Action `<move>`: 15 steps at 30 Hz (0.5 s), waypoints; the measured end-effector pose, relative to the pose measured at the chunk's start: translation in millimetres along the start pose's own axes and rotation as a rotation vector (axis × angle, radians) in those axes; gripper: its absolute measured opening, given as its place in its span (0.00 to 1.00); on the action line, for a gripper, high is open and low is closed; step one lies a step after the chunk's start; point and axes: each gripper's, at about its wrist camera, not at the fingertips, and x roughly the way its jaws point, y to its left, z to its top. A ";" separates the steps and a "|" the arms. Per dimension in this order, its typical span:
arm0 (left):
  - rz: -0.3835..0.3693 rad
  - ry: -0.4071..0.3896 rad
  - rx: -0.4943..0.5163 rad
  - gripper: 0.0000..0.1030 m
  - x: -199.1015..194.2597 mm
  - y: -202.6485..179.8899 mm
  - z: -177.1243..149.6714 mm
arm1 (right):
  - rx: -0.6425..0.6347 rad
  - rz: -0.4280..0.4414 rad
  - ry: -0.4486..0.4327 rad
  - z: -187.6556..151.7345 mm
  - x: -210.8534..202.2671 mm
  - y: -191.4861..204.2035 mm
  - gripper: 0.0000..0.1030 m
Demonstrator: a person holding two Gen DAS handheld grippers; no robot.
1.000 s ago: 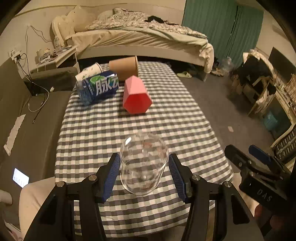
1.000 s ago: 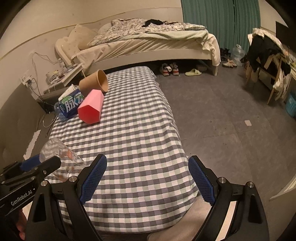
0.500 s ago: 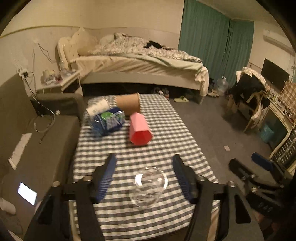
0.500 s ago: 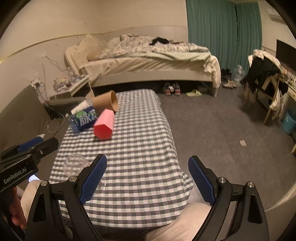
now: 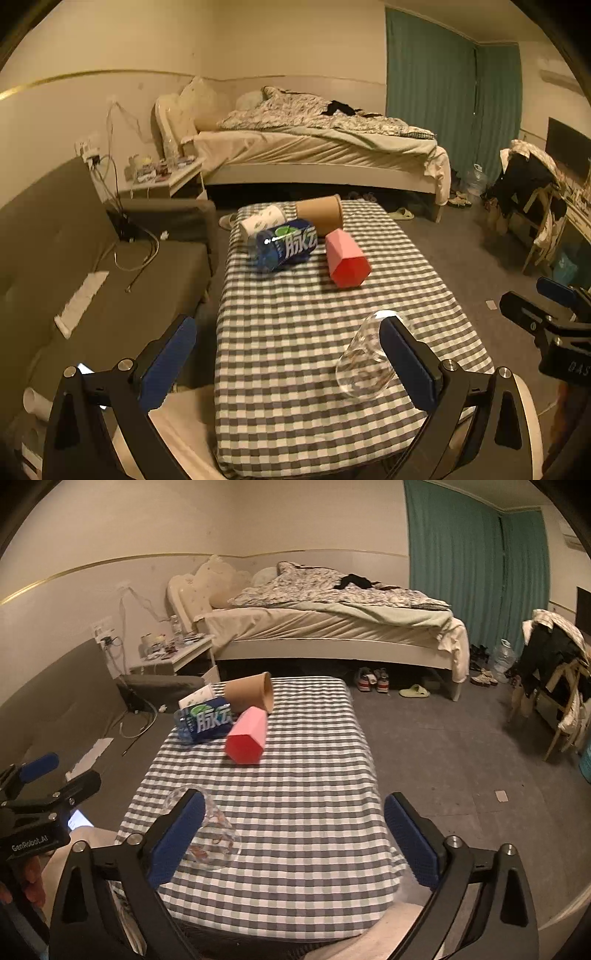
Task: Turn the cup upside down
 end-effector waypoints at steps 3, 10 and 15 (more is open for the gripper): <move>0.010 0.035 -0.030 1.00 6.6 6.9 -8.4 | -0.017 0.020 0.003 -3.7 6.0 8.3 1.00; 0.019 0.052 -0.028 1.00 9.7 5.6 -19.4 | -0.035 0.019 0.032 -9.7 19.6 18.4 1.00; 0.020 0.055 -0.028 1.00 9.5 5.5 -20.2 | -0.037 0.018 0.032 -11.6 20.6 20.8 1.00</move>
